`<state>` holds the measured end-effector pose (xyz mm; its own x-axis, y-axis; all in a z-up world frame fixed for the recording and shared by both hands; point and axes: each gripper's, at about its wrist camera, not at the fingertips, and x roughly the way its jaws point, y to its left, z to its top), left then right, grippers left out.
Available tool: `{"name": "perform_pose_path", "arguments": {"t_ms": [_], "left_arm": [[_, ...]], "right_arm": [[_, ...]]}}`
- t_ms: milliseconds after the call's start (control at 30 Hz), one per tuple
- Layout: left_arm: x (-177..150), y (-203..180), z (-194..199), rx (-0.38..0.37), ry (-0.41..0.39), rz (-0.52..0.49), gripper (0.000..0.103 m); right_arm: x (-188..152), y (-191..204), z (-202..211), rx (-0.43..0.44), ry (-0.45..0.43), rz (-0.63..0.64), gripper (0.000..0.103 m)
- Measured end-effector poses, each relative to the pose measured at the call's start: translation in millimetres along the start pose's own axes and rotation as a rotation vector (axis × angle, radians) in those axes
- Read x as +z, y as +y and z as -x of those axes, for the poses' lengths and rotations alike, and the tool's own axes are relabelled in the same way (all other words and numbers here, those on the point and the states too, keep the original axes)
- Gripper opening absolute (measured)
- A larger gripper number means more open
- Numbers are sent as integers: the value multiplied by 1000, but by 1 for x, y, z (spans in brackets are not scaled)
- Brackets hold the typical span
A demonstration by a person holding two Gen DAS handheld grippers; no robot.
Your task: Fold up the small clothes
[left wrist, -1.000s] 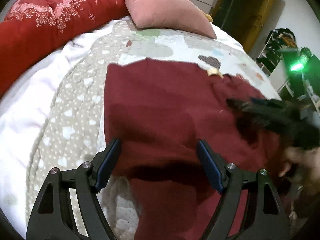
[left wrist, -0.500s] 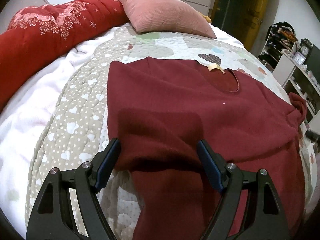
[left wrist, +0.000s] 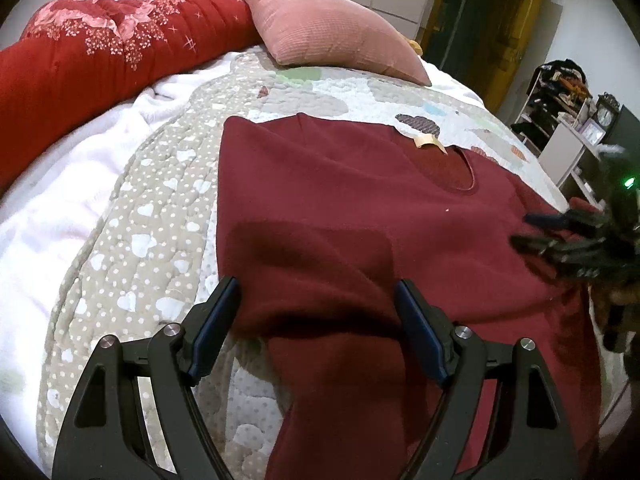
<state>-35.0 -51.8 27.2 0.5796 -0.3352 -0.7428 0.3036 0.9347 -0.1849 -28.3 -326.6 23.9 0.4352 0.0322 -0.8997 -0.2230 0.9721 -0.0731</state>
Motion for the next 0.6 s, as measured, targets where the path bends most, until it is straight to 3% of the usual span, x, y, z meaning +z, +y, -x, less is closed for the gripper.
{"name": "perform_pose_path", "arguments": {"t_ms": [33,100,167,333,467,600], "left_arm": [[0,1,0,-5,-5,6,80],[0,4,2,-3,-19,24,80],[0,7,6,3,-34,47,80],[12,16,28,5,-103,111,80],[28,18,40,10,-144,132,80],[37,7,17,23,-63,104,80]], "right_arm": [[-3,-2,-4,13,1,-5,63],[-7,-4,-1,46,-31,-6,47],[-7,-1,4,16,-42,25,9],[-1,11,15,-51,-65,82,6],[12,3,39,-167,-157,64,6],[26,-25,21,-255,-141,-44,6]]}}
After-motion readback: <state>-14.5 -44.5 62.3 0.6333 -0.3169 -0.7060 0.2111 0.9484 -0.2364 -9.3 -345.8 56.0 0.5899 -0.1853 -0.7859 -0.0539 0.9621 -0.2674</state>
